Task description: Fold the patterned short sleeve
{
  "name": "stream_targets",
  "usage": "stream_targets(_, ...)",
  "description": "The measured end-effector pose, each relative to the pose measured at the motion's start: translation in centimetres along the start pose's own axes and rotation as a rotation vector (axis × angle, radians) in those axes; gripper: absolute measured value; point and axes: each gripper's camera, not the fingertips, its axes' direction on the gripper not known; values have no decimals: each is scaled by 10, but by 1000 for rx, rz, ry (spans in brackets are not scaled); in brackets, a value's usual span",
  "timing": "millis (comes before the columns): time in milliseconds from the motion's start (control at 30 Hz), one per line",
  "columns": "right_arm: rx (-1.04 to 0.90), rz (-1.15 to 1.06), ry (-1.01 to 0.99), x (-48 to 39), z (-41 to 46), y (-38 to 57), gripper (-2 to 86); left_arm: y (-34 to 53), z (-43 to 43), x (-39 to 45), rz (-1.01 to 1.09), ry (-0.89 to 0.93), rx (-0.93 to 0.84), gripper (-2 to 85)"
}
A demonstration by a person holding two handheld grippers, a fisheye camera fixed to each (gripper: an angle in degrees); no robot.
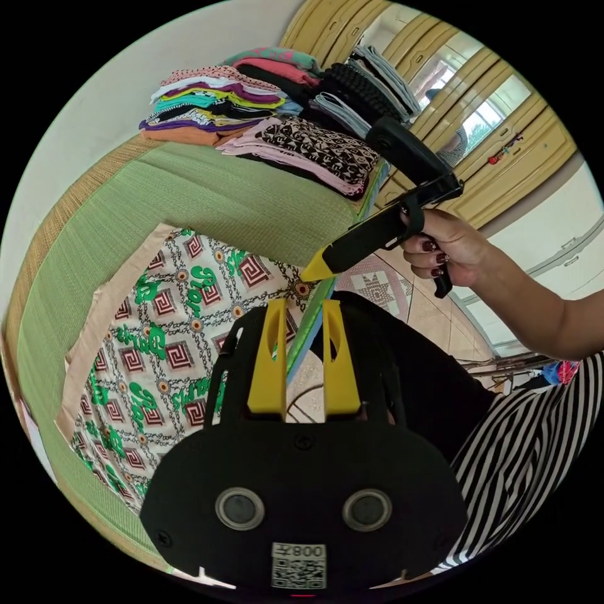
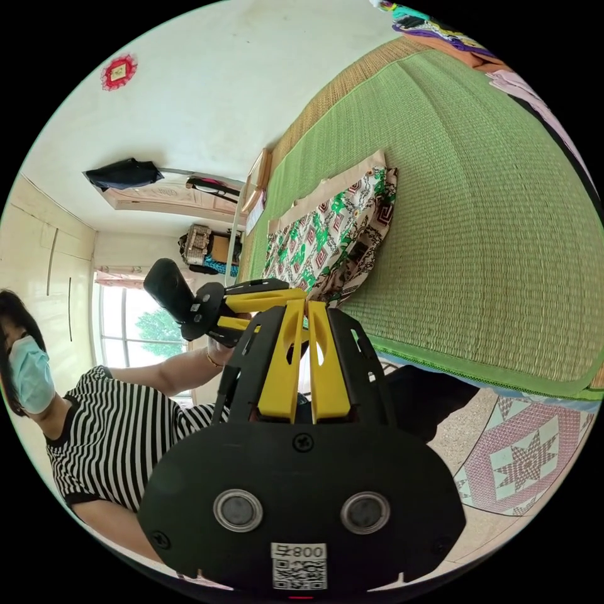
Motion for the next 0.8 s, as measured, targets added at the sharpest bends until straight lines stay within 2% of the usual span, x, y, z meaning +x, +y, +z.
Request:
stream_targets(167,-22,1,-30,6,7,-2,11,-42,-3,26,-15,-74,-24,25)
stream_targets(400,46,49,-18,30,-2,-16,35,-71,-14,30,-80,-22,-10,10)
stream_targets(600,82,98,94,43,-2,-76,90,-95,-16,34,-93,16,-14,8)
stream_targets(800,64,95,176,35,12,-146,102,-115,-14,33,-106,56,-15,7)
